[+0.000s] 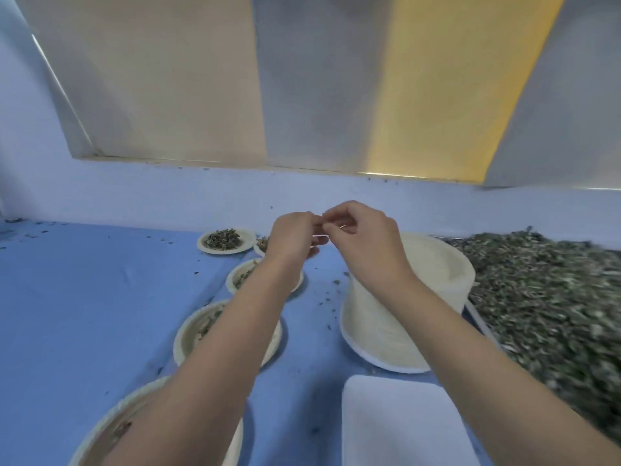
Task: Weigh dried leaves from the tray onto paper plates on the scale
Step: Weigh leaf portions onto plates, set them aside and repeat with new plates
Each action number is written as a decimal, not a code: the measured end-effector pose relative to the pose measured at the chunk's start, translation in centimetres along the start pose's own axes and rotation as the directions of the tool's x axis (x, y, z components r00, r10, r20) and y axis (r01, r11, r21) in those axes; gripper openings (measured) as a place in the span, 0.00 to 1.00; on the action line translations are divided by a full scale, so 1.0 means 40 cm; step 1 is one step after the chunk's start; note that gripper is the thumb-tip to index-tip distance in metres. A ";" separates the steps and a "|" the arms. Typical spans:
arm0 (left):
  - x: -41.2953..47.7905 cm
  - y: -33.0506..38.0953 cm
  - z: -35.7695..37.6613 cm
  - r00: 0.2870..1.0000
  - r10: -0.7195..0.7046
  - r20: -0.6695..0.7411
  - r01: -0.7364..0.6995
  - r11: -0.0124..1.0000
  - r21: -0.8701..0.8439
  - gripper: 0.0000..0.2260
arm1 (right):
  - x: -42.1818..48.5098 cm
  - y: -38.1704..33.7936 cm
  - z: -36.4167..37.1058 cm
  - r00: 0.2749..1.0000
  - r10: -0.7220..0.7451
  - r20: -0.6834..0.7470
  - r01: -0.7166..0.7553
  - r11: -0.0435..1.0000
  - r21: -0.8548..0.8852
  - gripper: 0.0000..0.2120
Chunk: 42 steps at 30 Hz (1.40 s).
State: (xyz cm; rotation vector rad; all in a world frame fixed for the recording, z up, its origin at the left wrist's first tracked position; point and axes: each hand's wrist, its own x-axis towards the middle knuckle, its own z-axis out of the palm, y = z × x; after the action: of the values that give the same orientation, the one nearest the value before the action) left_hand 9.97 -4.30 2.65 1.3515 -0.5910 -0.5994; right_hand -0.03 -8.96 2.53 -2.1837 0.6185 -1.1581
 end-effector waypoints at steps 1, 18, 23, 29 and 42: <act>-0.012 -0.003 0.017 1.000 -0.010 0.001 0.010 1.000 -0.004 0.07 | -0.010 0.012 -0.034 0.999 -0.040 0.017 0.043 0.987 -0.158 0.07; -0.149 -0.106 0.151 0.924 -0.108 -0.366 -0.011 0.951 -0.309 0.07 | -0.118 0.075 -0.170 0.921 0.028 0.388 0.272 0.669 -0.692 0.09; -0.154 -0.122 0.156 0.928 -0.121 -0.353 0.012 0.955 -0.298 0.07 | -0.117 0.082 -0.175 0.928 -0.004 0.373 0.269 0.700 -0.661 0.10; -0.155 -0.137 0.159 0.924 -0.133 -0.358 0.024 0.955 -0.295 0.08 | -0.118 0.092 -0.170 0.931 -0.010 0.364 0.264 0.706 -0.657 0.12; -0.171 -0.095 0.154 0.954 0.070 -0.292 -0.102 0.990 -0.097 0.08 | -0.164 0.074 -0.183 0.893 -0.310 0.327 0.446 0.710 -0.545 0.17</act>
State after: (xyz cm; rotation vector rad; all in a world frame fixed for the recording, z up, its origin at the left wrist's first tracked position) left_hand 0.59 -4.33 -0.66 1.2715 -0.3716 -0.3498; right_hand -9.99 -8.95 0.03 -3.0706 0.4991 -0.9735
